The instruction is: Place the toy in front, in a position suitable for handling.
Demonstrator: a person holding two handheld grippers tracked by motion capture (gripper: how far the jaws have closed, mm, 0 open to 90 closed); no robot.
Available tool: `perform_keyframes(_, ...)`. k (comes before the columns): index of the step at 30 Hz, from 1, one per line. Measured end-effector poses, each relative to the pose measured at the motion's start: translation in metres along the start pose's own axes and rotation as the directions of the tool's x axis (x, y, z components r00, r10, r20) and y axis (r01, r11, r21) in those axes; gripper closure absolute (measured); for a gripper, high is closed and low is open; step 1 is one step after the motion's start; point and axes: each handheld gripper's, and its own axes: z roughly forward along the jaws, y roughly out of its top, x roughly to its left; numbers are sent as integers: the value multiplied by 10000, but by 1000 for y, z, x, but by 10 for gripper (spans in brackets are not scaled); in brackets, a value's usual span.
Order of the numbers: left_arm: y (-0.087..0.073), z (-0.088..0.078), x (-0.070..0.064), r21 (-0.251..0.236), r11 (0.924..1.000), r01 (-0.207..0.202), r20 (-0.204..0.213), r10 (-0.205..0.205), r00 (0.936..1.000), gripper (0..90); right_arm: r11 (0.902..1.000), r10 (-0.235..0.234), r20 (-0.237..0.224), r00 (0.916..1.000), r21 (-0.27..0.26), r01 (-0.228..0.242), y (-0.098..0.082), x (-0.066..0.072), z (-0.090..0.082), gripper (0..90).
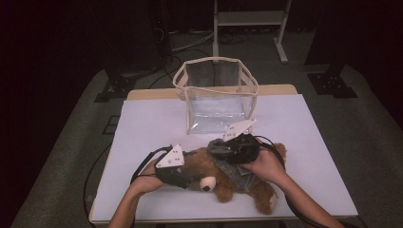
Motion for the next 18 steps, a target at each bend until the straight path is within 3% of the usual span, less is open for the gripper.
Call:
perform_keyframes(3,0,0,0,-22,10000,30,-3,-30,10000,296,9993,342,-51,9994,-146,-343,-12,-4,-11,701)
perform_keyframes(9,0,0,0,-13,9999,105,-22,-105,9999,297,9963,804,322,9962,-341,-793,-37,-13,-35,701)
perform_keyframes(18,2,0,-2,64,10000,-36,-31,36,10000,297,9908,1349,1252,9829,-258,-1327,-65,-27,-64,701)
